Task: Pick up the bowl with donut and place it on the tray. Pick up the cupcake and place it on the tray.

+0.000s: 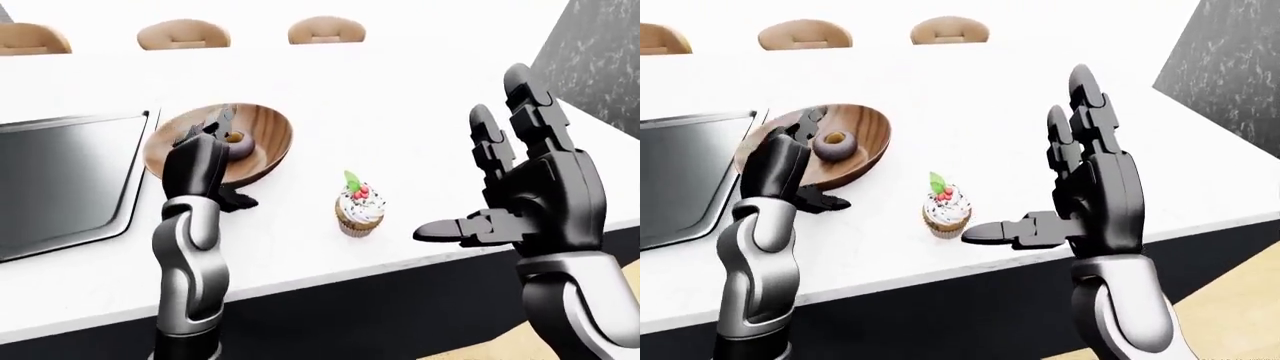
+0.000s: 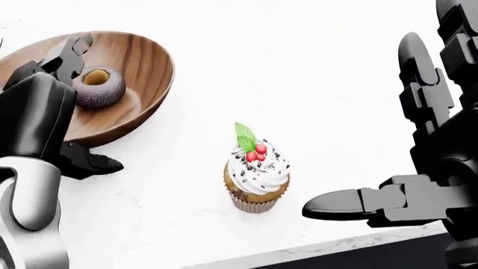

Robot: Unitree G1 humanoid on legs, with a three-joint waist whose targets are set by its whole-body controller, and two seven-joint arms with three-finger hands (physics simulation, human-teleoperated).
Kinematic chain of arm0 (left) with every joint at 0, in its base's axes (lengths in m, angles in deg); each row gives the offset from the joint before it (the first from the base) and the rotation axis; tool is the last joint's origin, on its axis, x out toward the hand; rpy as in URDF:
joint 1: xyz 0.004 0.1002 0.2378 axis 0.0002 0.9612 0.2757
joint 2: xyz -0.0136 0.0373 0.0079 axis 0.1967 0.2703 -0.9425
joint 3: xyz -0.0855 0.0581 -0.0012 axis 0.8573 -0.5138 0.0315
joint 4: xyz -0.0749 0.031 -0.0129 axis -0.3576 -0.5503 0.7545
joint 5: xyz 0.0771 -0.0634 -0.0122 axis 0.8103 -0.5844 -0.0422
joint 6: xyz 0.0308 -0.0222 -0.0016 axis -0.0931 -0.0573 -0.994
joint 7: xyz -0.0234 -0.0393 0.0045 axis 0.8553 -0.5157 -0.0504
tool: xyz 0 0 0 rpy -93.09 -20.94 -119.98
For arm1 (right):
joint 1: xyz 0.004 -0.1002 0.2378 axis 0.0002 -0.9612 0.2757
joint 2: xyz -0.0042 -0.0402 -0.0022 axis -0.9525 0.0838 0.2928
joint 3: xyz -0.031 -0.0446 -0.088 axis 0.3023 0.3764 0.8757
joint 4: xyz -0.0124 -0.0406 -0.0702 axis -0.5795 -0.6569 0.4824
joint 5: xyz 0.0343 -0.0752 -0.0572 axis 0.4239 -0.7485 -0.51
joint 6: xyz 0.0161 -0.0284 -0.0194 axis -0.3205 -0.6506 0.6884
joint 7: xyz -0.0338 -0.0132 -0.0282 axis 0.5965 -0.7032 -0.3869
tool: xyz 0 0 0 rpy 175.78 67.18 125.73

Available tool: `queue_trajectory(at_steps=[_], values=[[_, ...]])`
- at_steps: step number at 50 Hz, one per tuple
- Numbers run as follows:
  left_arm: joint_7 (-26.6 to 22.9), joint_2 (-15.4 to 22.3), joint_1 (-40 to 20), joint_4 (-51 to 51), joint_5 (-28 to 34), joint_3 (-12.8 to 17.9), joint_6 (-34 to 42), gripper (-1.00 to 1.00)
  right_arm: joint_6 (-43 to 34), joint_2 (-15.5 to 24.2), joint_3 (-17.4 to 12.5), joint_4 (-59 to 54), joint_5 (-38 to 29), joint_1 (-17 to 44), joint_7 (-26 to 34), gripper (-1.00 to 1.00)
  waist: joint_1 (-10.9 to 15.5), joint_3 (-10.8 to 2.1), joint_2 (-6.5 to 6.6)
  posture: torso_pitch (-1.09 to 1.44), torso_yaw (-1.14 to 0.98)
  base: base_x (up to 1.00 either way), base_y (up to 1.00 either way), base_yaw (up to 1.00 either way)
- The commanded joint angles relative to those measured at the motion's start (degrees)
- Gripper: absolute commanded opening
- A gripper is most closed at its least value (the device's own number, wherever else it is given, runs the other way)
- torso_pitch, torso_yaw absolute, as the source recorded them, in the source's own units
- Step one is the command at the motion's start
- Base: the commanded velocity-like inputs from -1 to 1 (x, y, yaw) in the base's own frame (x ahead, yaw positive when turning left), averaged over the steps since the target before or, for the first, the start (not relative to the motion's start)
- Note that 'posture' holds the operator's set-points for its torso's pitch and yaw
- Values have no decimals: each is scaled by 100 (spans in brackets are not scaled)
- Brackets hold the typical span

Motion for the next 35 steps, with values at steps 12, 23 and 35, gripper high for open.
queue_trajectory(at_steps=[12, 23, 35], values=[[533, 167, -276, -572, -90, 73, -140, -11, 397, 291, 21, 117, 300, -19, -304, 100, -10, -39, -22, 0, 0, 0, 0, 0], [699, 183, -244, -771, -106, 51, -223, -37, 524, 492, 72, 117, 525, -45, -520, 100, -51, -45, 8, 0, 0, 0, 0, 0], [-297, -49, -416, 753, 269, -118, 44, -100, 668, 826, 46, 117, 943, -29, -857, 100, -42, -42, -66, 0, 0, 0, 0, 0]])
